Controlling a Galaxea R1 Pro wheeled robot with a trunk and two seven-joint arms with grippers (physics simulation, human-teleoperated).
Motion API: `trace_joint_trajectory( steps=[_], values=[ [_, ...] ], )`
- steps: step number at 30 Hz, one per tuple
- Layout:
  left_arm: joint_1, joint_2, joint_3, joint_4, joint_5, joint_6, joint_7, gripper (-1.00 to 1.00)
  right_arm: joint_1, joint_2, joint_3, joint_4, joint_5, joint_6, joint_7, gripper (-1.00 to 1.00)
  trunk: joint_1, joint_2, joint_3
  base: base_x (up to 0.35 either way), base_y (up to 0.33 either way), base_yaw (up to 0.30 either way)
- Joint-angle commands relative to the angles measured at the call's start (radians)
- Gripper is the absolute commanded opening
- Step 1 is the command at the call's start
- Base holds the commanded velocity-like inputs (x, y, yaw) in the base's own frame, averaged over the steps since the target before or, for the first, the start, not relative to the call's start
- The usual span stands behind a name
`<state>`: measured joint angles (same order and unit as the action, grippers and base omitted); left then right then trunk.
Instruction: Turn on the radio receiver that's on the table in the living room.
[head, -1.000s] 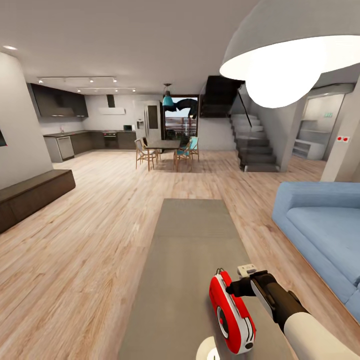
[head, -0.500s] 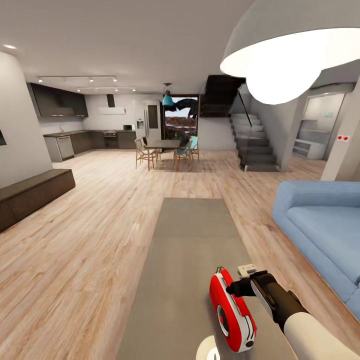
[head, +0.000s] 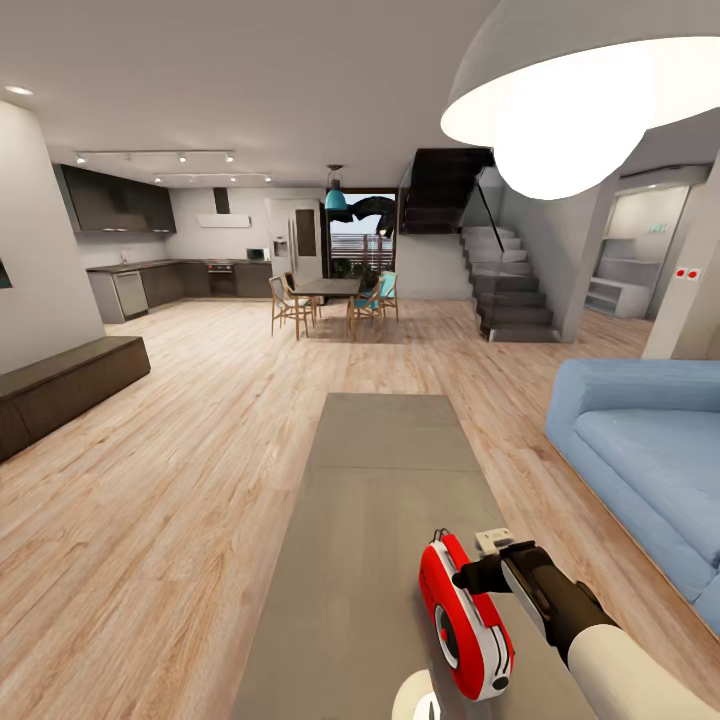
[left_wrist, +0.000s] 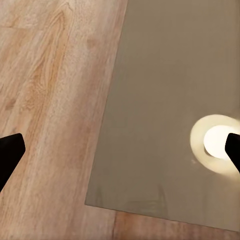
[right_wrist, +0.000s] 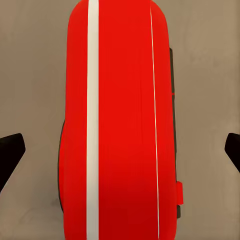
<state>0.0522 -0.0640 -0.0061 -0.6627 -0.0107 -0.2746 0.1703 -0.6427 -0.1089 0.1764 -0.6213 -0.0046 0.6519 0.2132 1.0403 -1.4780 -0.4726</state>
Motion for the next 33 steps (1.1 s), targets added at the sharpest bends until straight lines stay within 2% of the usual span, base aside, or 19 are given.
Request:
trace_joint_trajectory(
  steps=[1, 19, 22, 26, 33],
  values=[
    [0.000, 0.000, 0.000, 0.000, 0.000, 0.000, 0.000, 1.00, 0.000, 0.000, 0.000, 0.000, 0.000, 0.000, 0.000, 1.00, 0.000, 0.000, 0.000, 0.000, 0.000, 0.000],
    [0.000, 0.000, 0.000, 0.000, 0.000, 0.000, 0.000, 1.00, 0.000, 0.000, -0.001, 0.000, 0.000, -0.002, 0.000, 1.00, 0.000, 0.000, 0.000, 0.000, 0.000, 0.000],
    [-0.017, -0.017, 0.017, 0.008, 0.014, -0.017, 0.017, 1.00, -0.005, 0.017, -0.001, 0.008, 0.000, -0.018, -0.017, 1.00, 0.000, 0.000, 0.000, 0.000, 0.000, 0.000],
    [-0.040, -0.040, 0.037, 0.000, 0.013, -0.039, 0.029, 1.00, -0.006, 0.040, -0.003, 0.010, 0.000, -0.032, -0.024, 1.00, 0.000, 0.000, 0.000, 0.000, 0.000, 0.000],
    [-0.075, -0.025, 0.039, -0.039, 0.015, -0.079, 0.028, 1.00, -0.006, 0.037, -0.003, 0.015, -0.007, -0.071, -0.022, 1.00, 0.000, 0.000, 0.000, 0.000, 0.000, 0.000]
  ],
)
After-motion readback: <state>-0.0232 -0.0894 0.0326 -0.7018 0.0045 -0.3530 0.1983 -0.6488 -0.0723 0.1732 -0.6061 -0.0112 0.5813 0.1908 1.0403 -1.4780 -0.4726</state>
